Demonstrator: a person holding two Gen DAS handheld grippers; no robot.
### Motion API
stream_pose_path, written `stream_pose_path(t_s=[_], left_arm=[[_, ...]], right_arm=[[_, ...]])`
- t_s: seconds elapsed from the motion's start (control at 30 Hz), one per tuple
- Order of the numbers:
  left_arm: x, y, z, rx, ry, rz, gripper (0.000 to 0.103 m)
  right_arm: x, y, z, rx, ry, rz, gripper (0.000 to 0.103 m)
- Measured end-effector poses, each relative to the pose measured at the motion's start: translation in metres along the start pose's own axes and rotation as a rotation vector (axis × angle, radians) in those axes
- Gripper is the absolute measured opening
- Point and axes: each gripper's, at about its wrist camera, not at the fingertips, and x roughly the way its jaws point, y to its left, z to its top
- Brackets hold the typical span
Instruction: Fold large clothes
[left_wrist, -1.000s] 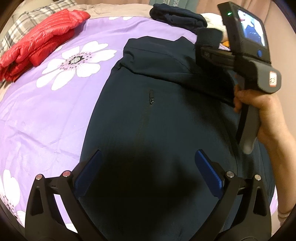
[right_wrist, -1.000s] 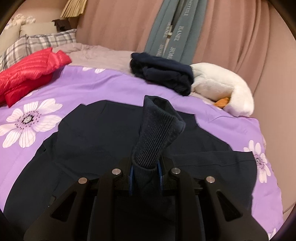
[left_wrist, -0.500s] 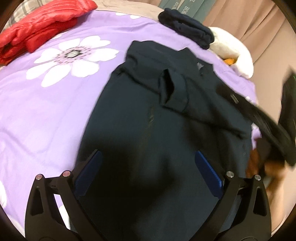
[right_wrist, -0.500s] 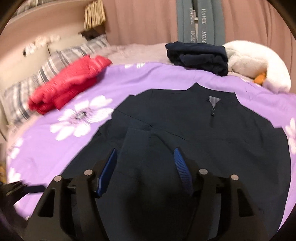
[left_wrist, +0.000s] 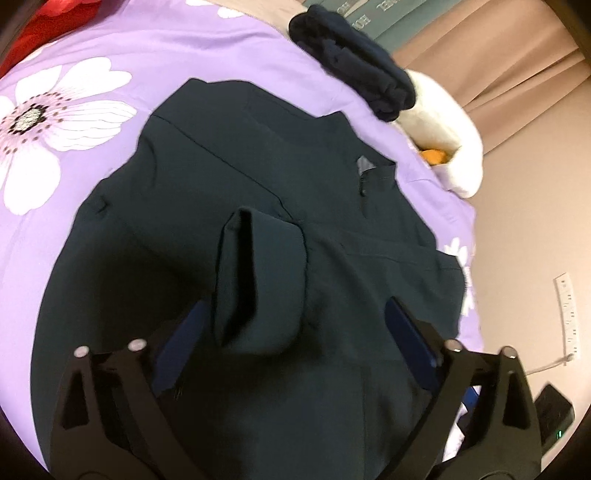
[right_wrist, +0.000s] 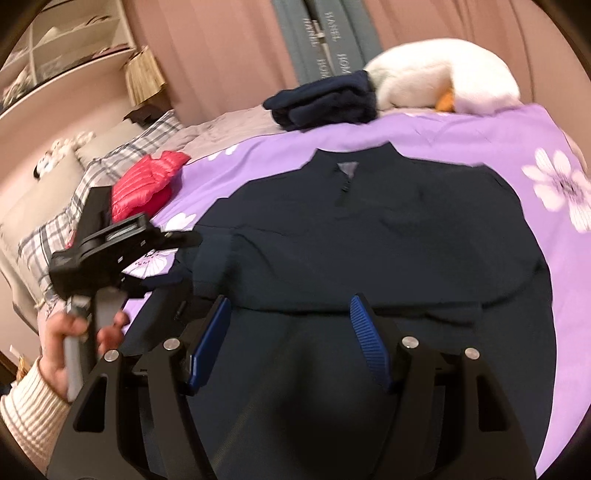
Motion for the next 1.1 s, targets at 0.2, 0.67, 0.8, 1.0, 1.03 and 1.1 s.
stream_pose_path(t_s=[0.2,0.67,0.8,1.0,1.03,1.1], left_arm=[[0.031,-0.012,0.002,0.064,0.041,0.124,0.046],[0.005,-0.028,0.009,0.171,-0.093,0.186,0.008],[-0.002,-0.037,0.017,0.228,-0.125,0.241,0.008],[-0.01,-0.032,0.031,0.235,-0.164,0.291,0.008],[-0.011,-0.029,0.035,0.231,-0.169,0.302,0.008],[-0.01,-0.023,0.04,0.227,-0.174,0.337,0.008]], right_arm=[[-0.007,-0.021,-0.012,0.052,0.002,-0.005,0.068],[-0.008,-0.044,-0.019,0.139,-0.004,-0.02,0.068],[-0.007,-0.046,-0.017,0.139,-0.004,-0.025,0.068],[-0.009,-0.045,-0.015,0.132,-0.012,-0.041,0.068],[-0.009,-0.044,-0.015,0.131,-0.012,-0.043,0.068],[-0.008,-0.045,-0.015,0.129,-0.011,-0.045,0.068]])
